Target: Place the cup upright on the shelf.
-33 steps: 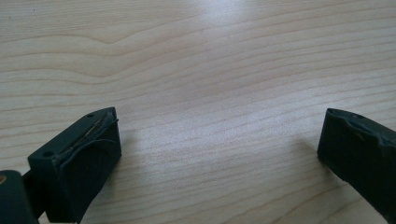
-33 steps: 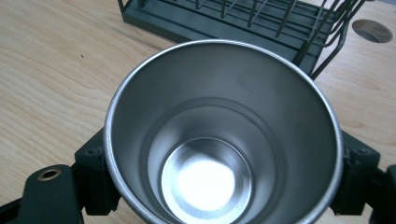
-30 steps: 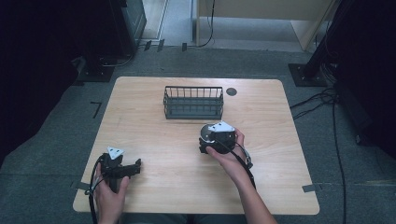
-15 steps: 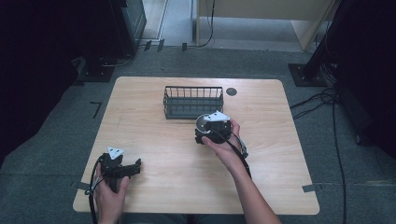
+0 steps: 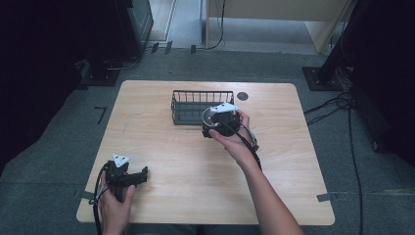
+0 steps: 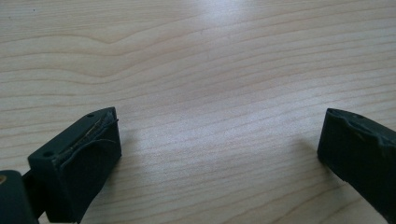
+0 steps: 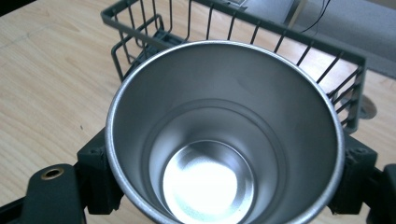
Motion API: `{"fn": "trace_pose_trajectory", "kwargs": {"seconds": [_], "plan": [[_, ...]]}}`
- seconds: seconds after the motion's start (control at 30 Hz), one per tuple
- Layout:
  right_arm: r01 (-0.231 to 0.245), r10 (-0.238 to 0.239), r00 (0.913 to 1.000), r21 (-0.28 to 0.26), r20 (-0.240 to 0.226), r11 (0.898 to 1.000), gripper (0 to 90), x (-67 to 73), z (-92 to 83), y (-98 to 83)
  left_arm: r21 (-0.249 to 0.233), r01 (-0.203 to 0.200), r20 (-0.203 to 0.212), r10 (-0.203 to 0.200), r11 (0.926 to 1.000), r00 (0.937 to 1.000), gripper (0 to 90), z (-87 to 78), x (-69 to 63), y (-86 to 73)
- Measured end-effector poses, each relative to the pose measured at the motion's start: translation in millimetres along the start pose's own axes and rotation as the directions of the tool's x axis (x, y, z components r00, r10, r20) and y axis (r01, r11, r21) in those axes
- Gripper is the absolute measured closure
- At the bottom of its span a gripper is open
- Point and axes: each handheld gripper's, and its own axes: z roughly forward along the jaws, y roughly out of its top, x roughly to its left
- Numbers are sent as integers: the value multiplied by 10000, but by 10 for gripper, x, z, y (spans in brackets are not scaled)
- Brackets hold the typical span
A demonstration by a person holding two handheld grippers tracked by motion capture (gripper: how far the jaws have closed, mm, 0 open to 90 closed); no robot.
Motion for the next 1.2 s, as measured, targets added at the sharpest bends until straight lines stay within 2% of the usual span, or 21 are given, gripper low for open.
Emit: {"fn": "trace_pose_trajectory", "kwargs": {"seconds": [0.13, 0.47, 0.83, 1.2], "plan": [[36, -35, 10000, -98, 92, 9999, 182, -64, -16, 146, 1, 0, 0, 0, 10000, 10000, 0, 0, 0, 0], [79, -74, 9995, -162, 298, 9998, 183, -138, 23, 363, 2, -3, 0, 3, 10000, 10000, 0, 0, 0, 0], [-37, 48, 9974, -158, 722, 9999, 184, -324, 187, 627, -1, 3, 2, -3, 10000, 10000, 0, 0, 0, 0], [-75, 104, 9936, -258, 1129, 9996, 184, -385, 383, 740, -19, 25, 1, -25, 10000, 10000, 0, 1, -2, 0]]}}
